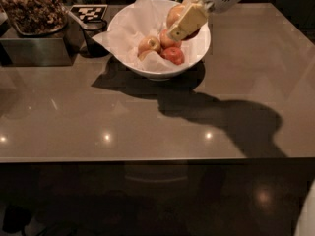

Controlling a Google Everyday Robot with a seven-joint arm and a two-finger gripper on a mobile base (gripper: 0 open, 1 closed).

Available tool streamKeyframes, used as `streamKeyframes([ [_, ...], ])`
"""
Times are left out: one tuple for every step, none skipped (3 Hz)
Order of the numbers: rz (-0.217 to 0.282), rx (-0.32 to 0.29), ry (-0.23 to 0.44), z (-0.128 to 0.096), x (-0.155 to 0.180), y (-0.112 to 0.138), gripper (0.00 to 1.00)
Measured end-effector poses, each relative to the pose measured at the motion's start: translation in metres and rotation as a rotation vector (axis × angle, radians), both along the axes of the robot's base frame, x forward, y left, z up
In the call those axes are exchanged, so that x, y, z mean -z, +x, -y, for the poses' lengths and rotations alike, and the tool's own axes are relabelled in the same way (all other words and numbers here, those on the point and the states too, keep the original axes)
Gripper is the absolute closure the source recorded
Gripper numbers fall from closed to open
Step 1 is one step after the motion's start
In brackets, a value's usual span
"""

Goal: Pick apple from white bowl

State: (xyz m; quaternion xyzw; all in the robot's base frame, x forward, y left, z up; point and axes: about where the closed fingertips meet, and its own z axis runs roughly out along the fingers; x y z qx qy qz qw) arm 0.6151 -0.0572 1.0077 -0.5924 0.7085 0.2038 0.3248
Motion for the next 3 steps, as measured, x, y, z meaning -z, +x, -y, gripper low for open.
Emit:
streamKeyframes([
  [0.033,0.038,-0.062,0.013,-0.008,-0.011,1.0],
  [0.052,0.055,-0.084,0.023,-0.011,-0.016,1.0],
  [0.071,0.084,-0.077,0.034,-0.009,-0.012,1.0],
])
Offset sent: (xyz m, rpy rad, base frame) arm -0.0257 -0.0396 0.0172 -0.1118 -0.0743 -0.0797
